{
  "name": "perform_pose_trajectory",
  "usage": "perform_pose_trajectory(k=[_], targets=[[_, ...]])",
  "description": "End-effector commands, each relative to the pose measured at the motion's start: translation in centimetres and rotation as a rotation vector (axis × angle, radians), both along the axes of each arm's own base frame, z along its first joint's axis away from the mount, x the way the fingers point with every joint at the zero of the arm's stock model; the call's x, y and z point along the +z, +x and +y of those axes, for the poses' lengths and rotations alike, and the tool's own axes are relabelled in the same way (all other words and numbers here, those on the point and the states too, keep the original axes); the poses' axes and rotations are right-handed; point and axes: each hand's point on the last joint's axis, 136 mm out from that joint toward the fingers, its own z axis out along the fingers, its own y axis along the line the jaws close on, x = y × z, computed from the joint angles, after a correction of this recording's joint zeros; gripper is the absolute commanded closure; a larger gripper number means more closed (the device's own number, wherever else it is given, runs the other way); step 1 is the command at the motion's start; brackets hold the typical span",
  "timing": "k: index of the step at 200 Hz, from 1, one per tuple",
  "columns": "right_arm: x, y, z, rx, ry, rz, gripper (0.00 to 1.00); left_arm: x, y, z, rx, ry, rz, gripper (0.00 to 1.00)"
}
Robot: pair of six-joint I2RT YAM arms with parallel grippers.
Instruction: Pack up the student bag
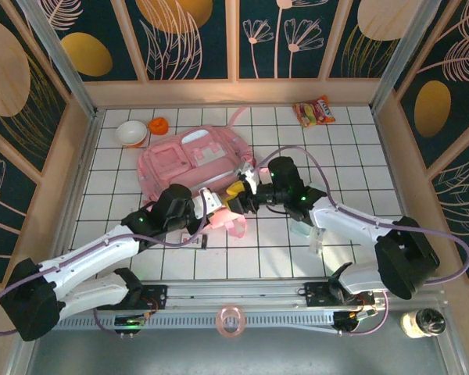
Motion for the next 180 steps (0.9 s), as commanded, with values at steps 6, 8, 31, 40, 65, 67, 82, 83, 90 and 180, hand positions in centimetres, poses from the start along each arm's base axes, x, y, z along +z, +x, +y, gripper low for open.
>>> perform_pose_trajectory(k=[6,8,31,40,65,67,82,83,90,180], targets=[[-1.1,0.6,-1.8,-0.138,-0.148,0.144,0.52,2.5,1.0,-1.1,-0.025,-0.056,-0.078,1.0],[-1.2,0.7,-2.0,-0.152,-0.159,0.147,0.52,2.5,1.0,-1.1,-0.024,-0.057,-0.074,1.0],[-1.3,-0.3,-2.4,-0.196,-0.233,0.159,0.51,2.6,0.9,-1.7,-0.03,-0.093,-0.044,1.0],[-1.3,-1.0,-2.1,-0.187,-0.246,0.163,0.51,2.8,0.8,-2.2,-0.042,-0.112,-0.025,1.0],[-1.6,-1.5,-2.0,-0.178,-0.265,0.132,0.49,2.9,0.5,-2.8,-0.043,-0.149,0.027,1.0],[-1.8,-1.4,-2.0,-0.179,-0.267,0.125,0.49,2.9,0.5,-2.9,-0.043,-0.152,0.031,1.0],[-1.8,-1.0,-2.0,-0.168,-0.26,0.043,0.46,2.9,0.2,-3.2,-0.053,-0.175,0.055,1.0],[-1.7,-1.0,-2.0,-0.166,-0.257,0.035,0.46,2.9,0.2,-3.2,-0.052,-0.176,0.056,1.0],[-1.6,-0.8,-2.0,-0.157,-0.247,-0.013,0.45,2.9,0.2,-3.3,-0.052,-0.187,0.063,1.0],[-2.4,-1.0,-1.3,-0.015,-0.233,-0.4,0.46,4.6,0.0,-4.3,-0.054,-0.327,0.1,1.0]])
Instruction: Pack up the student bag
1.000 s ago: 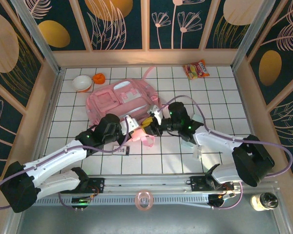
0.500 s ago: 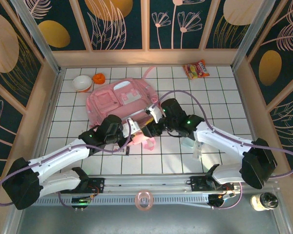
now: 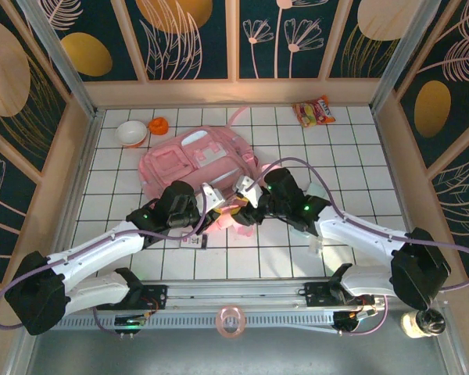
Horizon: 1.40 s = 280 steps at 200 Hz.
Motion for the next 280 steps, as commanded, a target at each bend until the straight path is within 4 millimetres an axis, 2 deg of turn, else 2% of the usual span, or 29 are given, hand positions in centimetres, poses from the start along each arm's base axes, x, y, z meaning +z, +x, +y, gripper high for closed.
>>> perform_pose_trajectory(k=[1,59,72,87,99,125,150,177,200,234,251,280], targets=[[0.7,0.4,0.8,0.042,0.003,-0.141,0.46,4.6,0.7,-1.9,-0.026,-0.16,-0.068,1.0],[0.0,1.4,1.1,-0.018,-0.086,-0.243,0.47,5.1,0.9,-2.2,-0.027,-0.185,-0.062,1.0],[-0.3,1.8,0.5,-0.068,-0.132,-0.295,0.51,5.2,0.9,-2.3,-0.022,-0.19,-0.06,1.0],[0.0,2.4,-0.3,-0.131,-0.157,-0.334,0.64,5.2,1.1,-2.2,-0.012,-0.186,-0.061,1.0],[0.3,2.7,-1.0,-0.166,-0.162,-0.345,0.7,4.8,1.2,-2.0,-0.004,-0.173,-0.059,1.0],[0.6,2.5,-1.5,-0.174,-0.168,-0.328,0.72,4.3,1.3,-1.8,0.007,-0.152,-0.059,1.0],[0.5,2.1,-1.3,-0.164,-0.153,-0.292,0.75,4.3,1.4,-1.8,0.006,-0.152,-0.059,1.0],[0.8,1.7,-0.7,-0.135,-0.123,-0.282,0.82,4.4,1.4,-2.0,0.001,-0.156,-0.057,1.0],[0.5,0.8,-0.2,-0.076,-0.125,-0.271,0.82,4.5,1.4,-2.1,-0.001,-0.161,-0.058,1.0],[-0.6,-1.1,0.4,0.051,-0.14,-0.237,0.7,4.5,1.4,-2.2,-0.01,-0.164,-0.059,1.0],[-1.1,-1.1,0.6,0.063,-0.157,-0.229,0.67,4.7,1.2,-2.4,-0.022,-0.17,-0.061,1.0],[-1.7,-0.4,0.7,0.042,-0.169,-0.221,0.69,4.9,0.9,-2.6,-0.045,-0.179,-0.06,1.0]])
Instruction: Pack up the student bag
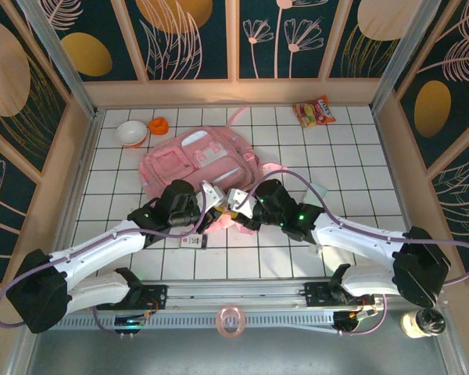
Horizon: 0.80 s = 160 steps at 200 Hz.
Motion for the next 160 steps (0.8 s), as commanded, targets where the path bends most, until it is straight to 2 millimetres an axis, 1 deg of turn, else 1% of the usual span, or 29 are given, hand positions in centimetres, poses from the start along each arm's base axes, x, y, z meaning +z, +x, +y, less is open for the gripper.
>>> perform_pose_trajectory(k=[1,26,36,46,63,75,90,112,136,145,160], targets=[[-0.1,0.1,0.5,0.018,-0.009,0.007,0.69,4.7,0.8,-2.0,-0.051,-0.134,-0.1,1.0],[0.5,0.3,0.2,0.02,0.016,0.032,0.83,4.4,0.8,-1.7,-0.047,-0.119,-0.112,1.0],[0.8,0.3,-0.1,0.025,0.027,0.051,0.84,4.2,0.9,-1.5,-0.043,-0.105,-0.121,1.0],[1.0,0.0,-0.5,0.04,0.035,0.081,0.8,3.8,0.8,-1.3,-0.049,-0.091,-0.131,1.0],[1.5,-0.1,-2.0,0.066,0.071,0.176,0.66,3.3,0.1,-1.3,-0.107,-0.08,-0.178,1.0],[1.7,0.1,-3.0,0.066,0.108,0.23,0.61,3.8,-0.6,-1.5,-0.15,-0.12,-0.245,1.0],[1.4,0.2,-3.6,0.065,0.122,0.231,0.57,5.1,-1.6,-1.7,-0.202,-0.2,-0.326,1.0],[1.2,0.0,-3.3,0.103,0.133,0.209,0.54,5.2,-2.2,-1.6,-0.23,-0.211,-0.355,1.0],[1.9,0.3,-2.3,0.13,0.163,0.187,0.53,5.3,-2.6,-1.4,-0.245,-0.211,-0.365,1.0],[2.1,0.1,-1.8,0.151,0.16,0.186,0.53,5.3,-2.6,-1.4,-0.24,-0.21,-0.37,1.0],[1.9,-0.5,-1.5,0.177,0.141,0.198,0.53,5.2,-2.3,-1.3,-0.228,-0.199,-0.364,1.0]])
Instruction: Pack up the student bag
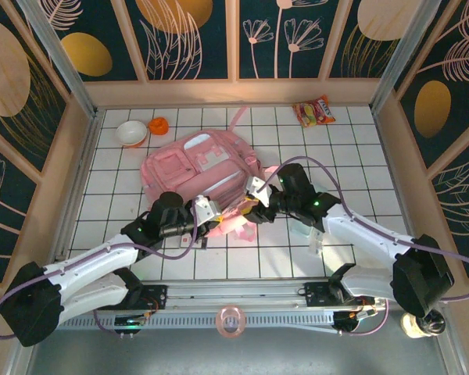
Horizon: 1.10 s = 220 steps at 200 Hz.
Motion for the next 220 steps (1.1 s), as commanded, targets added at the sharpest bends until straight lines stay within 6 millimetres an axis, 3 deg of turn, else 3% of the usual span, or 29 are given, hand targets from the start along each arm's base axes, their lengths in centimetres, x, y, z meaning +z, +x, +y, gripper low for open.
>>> perform_pose_trajectory(k=[1,56,118,177,220], targets=[[0.8,-1.0,1.4,0.086,0.024,-0.019,0.53,4.9,0.0,-1.4,-0.07,-0.129,-0.149,1.0],[2.5,-2.9,0.7,0.027,0.088,0.121,0.58,4.9,1.0,-1.7,-0.025,-0.133,-0.101,1.0],[0.0,-2.6,2.2,-0.053,0.039,0.296,0.61,6.0,1.3,-2.1,-0.025,-0.151,-0.104,1.0],[0.3,-0.8,3.4,-0.186,0.064,0.272,0.65,6.4,1.0,-2.4,-0.049,-0.173,-0.095,1.0],[-0.8,1.1,2.4,-0.396,0.008,0.205,0.72,7.0,0.7,-2.8,-0.067,-0.2,-0.081,1.0]])
